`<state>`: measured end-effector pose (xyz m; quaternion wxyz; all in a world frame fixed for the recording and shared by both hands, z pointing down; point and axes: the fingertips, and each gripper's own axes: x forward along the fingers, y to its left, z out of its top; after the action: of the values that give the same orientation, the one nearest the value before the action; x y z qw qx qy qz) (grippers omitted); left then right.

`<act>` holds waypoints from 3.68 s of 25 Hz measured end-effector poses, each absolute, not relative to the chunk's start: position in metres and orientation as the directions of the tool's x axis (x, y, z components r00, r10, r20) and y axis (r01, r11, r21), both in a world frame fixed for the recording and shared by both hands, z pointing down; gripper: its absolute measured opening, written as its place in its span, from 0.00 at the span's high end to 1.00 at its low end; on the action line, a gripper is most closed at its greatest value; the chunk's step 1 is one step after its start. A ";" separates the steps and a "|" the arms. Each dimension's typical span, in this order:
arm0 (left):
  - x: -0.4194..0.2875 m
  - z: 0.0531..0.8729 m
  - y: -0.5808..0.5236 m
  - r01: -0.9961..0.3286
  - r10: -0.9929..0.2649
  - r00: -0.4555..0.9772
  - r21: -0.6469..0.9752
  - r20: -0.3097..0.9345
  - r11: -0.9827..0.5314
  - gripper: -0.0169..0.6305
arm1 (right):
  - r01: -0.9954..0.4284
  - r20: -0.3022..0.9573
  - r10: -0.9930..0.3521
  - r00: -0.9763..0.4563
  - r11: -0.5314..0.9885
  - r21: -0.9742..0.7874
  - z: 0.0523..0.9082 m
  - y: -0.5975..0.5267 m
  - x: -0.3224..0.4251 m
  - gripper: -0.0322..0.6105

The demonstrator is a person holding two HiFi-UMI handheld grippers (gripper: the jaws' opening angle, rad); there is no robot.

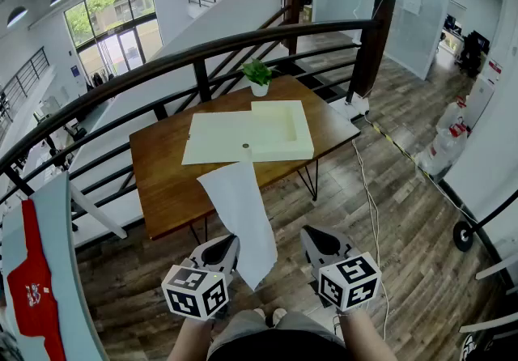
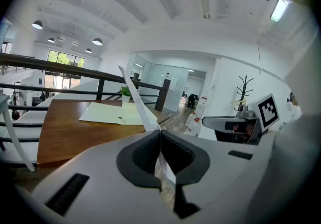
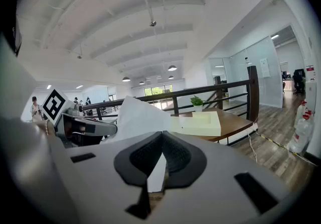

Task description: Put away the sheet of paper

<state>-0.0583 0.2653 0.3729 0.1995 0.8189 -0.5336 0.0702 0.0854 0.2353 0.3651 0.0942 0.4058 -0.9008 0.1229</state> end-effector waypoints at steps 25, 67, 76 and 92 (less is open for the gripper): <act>-0.064 0.375 0.256 -0.852 -0.800 0.518 0.264 0.303 -0.452 0.94 | -0.773 0.275 -0.722 -0.635 0.598 -0.214 0.383 0.246 0.061 0.91; -0.034 0.359 -0.015 -0.858 -0.843 0.488 0.302 0.229 -0.415 0.94 | -0.734 0.270 -0.682 -0.679 0.641 -0.226 0.388 -0.044 0.091 0.91; -0.038 0.350 -0.044 -0.846 -0.845 0.497 0.326 0.198 -0.421 0.94 | -0.715 0.286 -0.656 -0.699 0.651 -0.253 0.394 -0.066 0.088 0.91; -0.088 0.332 -0.103 -0.822 -0.841 0.511 0.387 0.178 -0.418 0.94 | -0.736 0.330 -0.658 -0.677 0.613 -0.288 0.400 -0.114 0.059 0.91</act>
<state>-0.0877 -0.1030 0.3316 0.2171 0.8418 -0.4938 -0.0214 0.0590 -0.1141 0.4004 0.0959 0.3900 -0.8930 0.2031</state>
